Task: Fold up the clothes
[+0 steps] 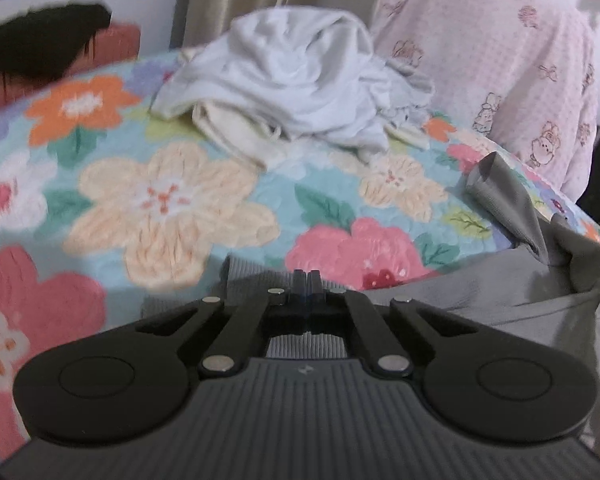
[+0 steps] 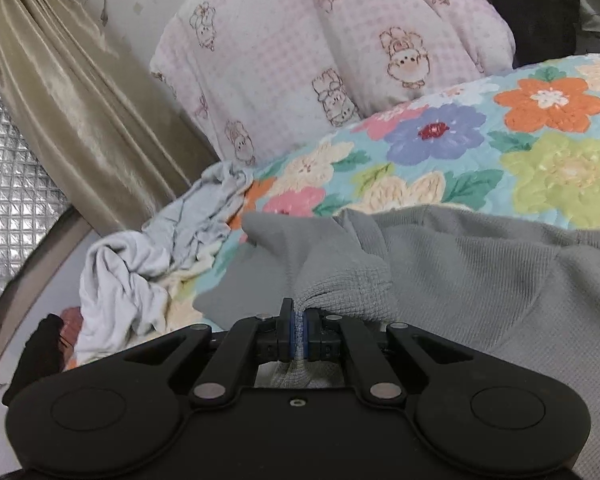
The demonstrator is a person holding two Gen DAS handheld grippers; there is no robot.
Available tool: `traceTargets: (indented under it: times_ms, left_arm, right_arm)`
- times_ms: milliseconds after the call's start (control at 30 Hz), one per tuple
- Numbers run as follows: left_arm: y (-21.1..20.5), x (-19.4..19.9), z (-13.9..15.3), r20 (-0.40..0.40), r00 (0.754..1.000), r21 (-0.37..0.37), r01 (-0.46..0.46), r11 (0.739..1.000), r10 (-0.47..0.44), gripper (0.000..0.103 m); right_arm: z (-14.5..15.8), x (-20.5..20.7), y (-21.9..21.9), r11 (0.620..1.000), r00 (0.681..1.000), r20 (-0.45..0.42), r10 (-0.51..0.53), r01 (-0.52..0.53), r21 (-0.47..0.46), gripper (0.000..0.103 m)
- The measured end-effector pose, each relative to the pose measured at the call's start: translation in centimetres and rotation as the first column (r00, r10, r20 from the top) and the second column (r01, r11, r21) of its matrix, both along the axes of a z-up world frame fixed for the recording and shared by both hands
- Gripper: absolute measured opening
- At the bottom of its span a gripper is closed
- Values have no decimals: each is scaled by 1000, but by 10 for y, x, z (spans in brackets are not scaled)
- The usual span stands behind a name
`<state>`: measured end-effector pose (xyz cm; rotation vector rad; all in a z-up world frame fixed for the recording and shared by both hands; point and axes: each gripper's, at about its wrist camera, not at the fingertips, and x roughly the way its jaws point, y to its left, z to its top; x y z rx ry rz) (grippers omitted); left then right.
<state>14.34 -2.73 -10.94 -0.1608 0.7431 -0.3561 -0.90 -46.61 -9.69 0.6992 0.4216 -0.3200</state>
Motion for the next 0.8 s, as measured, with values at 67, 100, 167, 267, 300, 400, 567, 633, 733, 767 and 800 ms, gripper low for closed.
traceTargets:
  times_ms: [67,100,167,267,300,400,567,633,733,767,800]
  left_arm:
    - [-1,-2,4,19,1000,3,-1,1000,1,0]
    - [0,-2,5,26,1000,-3,-3,1000,3,0]
    - [1,-1,7,36,999,-3,-4,1000,4,0]
    - [5,0,9,63,998,4,-22,1000,22,0]
    - [7,1,11,71,997,1,-31,1000,31,0]
    - [14,6,15,98,993,1,-60,998,59,0]
    - [29,24,12,85,991,3,-103,995,102,0]
    - [36,30,4,36,992,-9,-118,993,118,0]
    - [42,38,-12,-53,992,-30,-117,993,115,1]
    - [43,39,-14,-76,991,-32,-110,993,108,1]
    - [42,38,-14,-81,992,-30,-99,995,96,2]
  right_arm:
    - [9,1,-2,1000,1000,6,1,-1,-15,5]
    - [12,5,-4,1000,1000,11,7,-7,-20,5]
    - [17,13,-7,999,1000,19,20,-20,-30,5]
    - [25,24,-12,998,999,31,39,-38,-46,5]
    - [26,30,-12,998,999,31,40,-38,-52,5]
    - [32,51,-13,995,998,36,46,-43,-85,5]
    - [51,104,-13,987,994,50,101,-93,-132,5]
    - [48,133,-13,982,989,-8,145,-144,-125,6]
    - [27,160,-4,972,971,-206,122,-159,-172,13]
    - [24,156,-1,970,966,-224,132,-172,-171,14]
    - [21,152,2,969,961,-241,139,-183,-168,19]
